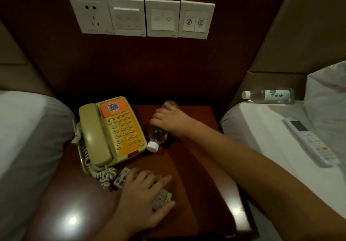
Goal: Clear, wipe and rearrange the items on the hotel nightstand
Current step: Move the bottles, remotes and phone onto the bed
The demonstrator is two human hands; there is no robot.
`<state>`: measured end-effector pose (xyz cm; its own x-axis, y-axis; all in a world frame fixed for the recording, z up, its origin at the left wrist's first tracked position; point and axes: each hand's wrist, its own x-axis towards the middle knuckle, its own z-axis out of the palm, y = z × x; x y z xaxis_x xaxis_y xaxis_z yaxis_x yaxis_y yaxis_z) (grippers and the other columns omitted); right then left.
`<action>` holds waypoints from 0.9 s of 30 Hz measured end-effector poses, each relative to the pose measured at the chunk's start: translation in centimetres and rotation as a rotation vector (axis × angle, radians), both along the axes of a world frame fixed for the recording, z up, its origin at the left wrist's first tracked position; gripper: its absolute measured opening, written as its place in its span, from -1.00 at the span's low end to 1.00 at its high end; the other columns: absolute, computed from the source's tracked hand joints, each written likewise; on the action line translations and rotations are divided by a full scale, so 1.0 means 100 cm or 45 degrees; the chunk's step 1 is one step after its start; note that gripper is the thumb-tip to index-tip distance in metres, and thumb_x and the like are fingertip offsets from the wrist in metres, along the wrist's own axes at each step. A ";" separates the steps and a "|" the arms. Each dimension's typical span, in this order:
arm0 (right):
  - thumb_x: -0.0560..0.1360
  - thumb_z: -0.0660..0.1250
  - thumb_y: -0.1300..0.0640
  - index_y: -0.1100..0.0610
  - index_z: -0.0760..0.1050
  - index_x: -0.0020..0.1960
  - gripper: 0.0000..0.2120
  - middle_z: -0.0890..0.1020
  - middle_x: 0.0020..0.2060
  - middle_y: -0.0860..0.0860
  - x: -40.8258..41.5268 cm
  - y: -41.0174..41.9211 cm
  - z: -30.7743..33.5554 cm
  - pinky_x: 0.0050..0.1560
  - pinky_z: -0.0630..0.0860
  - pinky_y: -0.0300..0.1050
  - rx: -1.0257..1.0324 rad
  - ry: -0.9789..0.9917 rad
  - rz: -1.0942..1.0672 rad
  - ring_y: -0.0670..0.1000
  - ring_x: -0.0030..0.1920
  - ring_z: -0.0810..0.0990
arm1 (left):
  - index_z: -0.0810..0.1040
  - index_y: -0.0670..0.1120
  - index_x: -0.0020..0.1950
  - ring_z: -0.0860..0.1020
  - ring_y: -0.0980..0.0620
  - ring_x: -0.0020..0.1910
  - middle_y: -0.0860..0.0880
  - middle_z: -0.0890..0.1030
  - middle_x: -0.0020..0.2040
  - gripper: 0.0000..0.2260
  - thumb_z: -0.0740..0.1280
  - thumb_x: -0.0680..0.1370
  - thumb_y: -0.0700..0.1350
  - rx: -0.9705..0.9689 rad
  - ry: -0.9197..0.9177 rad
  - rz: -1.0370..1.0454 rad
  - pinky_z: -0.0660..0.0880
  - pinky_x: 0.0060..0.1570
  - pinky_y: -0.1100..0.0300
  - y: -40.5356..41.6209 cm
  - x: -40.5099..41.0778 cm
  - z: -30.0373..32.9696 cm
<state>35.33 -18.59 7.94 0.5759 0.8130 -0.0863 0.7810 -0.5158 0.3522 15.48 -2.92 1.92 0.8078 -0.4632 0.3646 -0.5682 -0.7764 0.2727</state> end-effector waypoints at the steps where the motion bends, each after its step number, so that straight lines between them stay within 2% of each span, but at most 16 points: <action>1: 0.43 0.38 0.20 0.06 0.32 0.36 -0.47 0.47 0.29 0.10 0.001 -0.002 -0.002 0.36 0.22 0.25 0.004 -0.018 0.016 0.16 0.36 0.36 | 0.61 0.06 0.20 0.58 0.00 0.00 0.08 0.63 -0.06 -0.50 0.16 0.49 0.34 0.001 0.005 0.001 0.39 0.09 -0.09 0.000 0.000 0.001; 6: 0.29 0.52 0.16 0.08 0.41 0.27 -0.42 0.56 0.14 0.11 -0.013 -0.015 -0.011 0.30 0.30 0.33 0.128 -0.113 0.028 0.18 0.20 0.51 | 0.58 0.08 0.22 0.57 0.01 0.00 0.06 0.63 -0.03 -0.50 0.16 0.49 0.35 0.027 0.049 -0.004 0.40 0.10 -0.12 0.001 0.000 0.001; 9: 0.24 0.55 0.12 0.07 0.42 0.25 -0.38 0.58 0.12 0.12 -0.028 -0.036 -0.012 0.32 0.25 0.39 0.224 -0.159 -0.092 0.20 0.17 0.54 | 0.58 0.08 0.23 0.54 0.01 -0.04 0.05 0.61 -0.02 -0.49 0.14 0.50 0.36 0.059 0.044 -0.045 0.40 0.08 -0.12 -0.003 0.002 0.001; 13: 0.20 0.55 0.08 0.12 0.45 0.22 -0.38 0.58 0.11 0.17 -0.045 -0.114 0.005 0.23 0.33 0.34 0.407 -0.323 -0.360 0.25 0.15 0.54 | 0.56 0.08 0.25 0.53 0.02 -0.03 0.06 0.60 -0.01 -0.48 0.11 0.51 0.37 0.078 0.034 -0.079 0.38 0.10 -0.07 -0.005 0.004 -0.001; 16: 0.10 0.63 0.10 0.15 0.40 0.28 -0.20 0.54 0.15 0.22 -0.047 -0.189 0.029 0.12 0.44 0.27 0.436 -0.289 -0.800 0.31 0.12 0.50 | 0.56 0.08 0.26 0.54 0.02 -0.03 0.05 0.61 -0.01 -0.48 0.10 0.52 0.36 0.082 0.039 -0.087 0.39 0.09 -0.09 -0.005 0.003 -0.002; 17: 0.11 0.63 0.09 0.15 0.36 0.31 -0.16 0.51 0.17 0.22 -0.044 -0.207 0.037 0.09 0.46 0.27 0.415 -0.242 -0.974 0.31 0.14 0.48 | 0.56 0.07 0.26 0.55 0.02 -0.03 0.05 0.62 -0.01 -0.48 0.10 0.52 0.36 0.084 0.031 -0.081 0.40 0.09 -0.10 -0.005 0.004 -0.002; 19: 0.24 0.57 0.09 0.14 0.30 0.36 -0.23 0.47 0.24 0.22 -0.032 -0.237 0.043 0.10 0.47 0.27 0.345 -0.199 -1.206 0.31 0.20 0.44 | 0.57 0.06 0.25 0.55 0.02 -0.02 0.04 0.62 0.00 -0.48 0.12 0.52 0.35 0.087 0.024 -0.074 0.39 0.11 -0.10 -0.004 0.004 -0.001; 23: 0.39 0.47 0.02 0.10 0.27 0.37 -0.36 0.51 0.19 0.19 -0.009 -0.278 0.040 0.05 0.51 0.13 0.133 -0.260 -1.360 0.27 0.13 0.50 | 0.57 0.06 0.25 0.56 0.01 -0.01 0.04 0.63 0.01 -0.48 0.11 0.52 0.35 0.067 0.052 -0.066 0.39 0.11 -0.12 -0.003 0.003 -0.001; 27: 0.40 0.41 0.27 0.15 0.28 0.36 -0.42 0.49 0.21 0.24 -0.002 -0.301 0.027 0.07 0.46 0.19 0.193 -0.310 -1.630 0.30 0.17 0.48 | 0.57 0.05 0.25 0.54 0.01 -0.02 0.05 0.63 0.00 -0.48 0.10 0.52 0.34 0.056 0.028 -0.064 0.36 0.12 -0.08 -0.002 0.004 -0.003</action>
